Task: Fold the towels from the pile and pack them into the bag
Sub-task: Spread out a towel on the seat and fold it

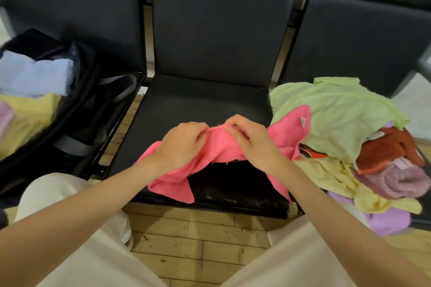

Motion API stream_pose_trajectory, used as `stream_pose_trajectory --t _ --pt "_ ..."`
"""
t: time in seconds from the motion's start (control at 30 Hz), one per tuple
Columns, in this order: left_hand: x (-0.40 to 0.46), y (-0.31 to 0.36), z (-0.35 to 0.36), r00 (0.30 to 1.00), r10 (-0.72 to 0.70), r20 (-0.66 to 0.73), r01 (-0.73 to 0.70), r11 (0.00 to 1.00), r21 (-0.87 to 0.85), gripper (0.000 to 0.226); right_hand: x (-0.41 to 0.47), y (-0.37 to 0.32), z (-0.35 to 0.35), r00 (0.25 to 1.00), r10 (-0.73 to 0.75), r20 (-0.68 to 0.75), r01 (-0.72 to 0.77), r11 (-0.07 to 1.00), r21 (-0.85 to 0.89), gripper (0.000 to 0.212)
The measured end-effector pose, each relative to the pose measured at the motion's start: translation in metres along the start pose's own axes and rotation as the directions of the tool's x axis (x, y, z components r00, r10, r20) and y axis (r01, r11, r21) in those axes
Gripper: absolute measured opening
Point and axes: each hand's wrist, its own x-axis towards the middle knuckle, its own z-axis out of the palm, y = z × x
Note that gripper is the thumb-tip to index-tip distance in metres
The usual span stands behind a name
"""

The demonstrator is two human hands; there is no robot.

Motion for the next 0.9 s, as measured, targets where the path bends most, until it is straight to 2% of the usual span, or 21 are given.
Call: stream_pose_trajectory --t 0.1,0.17,0.33,0.43,0.53,0.67,0.8,0.9 --pt "-0.001 0.0 -0.009 0.992 -0.071 -0.103 0.072 0.997 0.004 0.017 -0.006 0.004 -0.005 0.998 0.062 0.021 -0.056 0.976 -0.212 0.003" --pt "-0.005 0.0 -0.013 0.979 -0.087 -0.182 0.091 0.996 0.012 0.017 -0.012 0.006 -0.007 0.99 0.142 0.006 -0.132 0.931 -0.341 0.009" --pt "-0.017 0.001 -0.021 0.942 -0.086 -0.325 0.086 0.996 -0.014 0.013 -0.028 0.007 -0.01 0.955 0.249 -0.161 -0.292 0.879 -0.377 0.013" --pt "-0.015 0.002 -0.029 0.88 -0.212 -0.425 0.154 0.974 -0.167 0.016 -0.033 0.01 -0.012 0.934 0.294 -0.203 -0.353 0.842 -0.408 0.011" --pt "-0.003 0.003 -0.04 0.791 -0.385 -0.476 0.237 0.909 -0.342 0.021 -0.034 0.014 -0.012 0.915 0.34 -0.218 -0.4 0.84 -0.368 0.007" --pt "0.013 0.012 -0.056 0.749 -0.478 -0.458 0.255 0.847 -0.467 0.021 -0.032 0.022 -0.007 0.909 0.333 -0.249 -0.401 0.859 -0.317 0.013" --pt "0.028 0.022 -0.076 0.693 -0.583 -0.425 0.215 0.73 -0.649 0.021 -0.025 0.021 -0.003 0.884 0.36 -0.297 -0.427 0.88 -0.206 0.014" --pt "0.035 0.037 -0.098 0.659 -0.609 -0.441 0.153 0.683 -0.715 0.021 -0.019 0.02 0.002 0.866 0.365 -0.341 -0.435 0.887 -0.156 0.017"
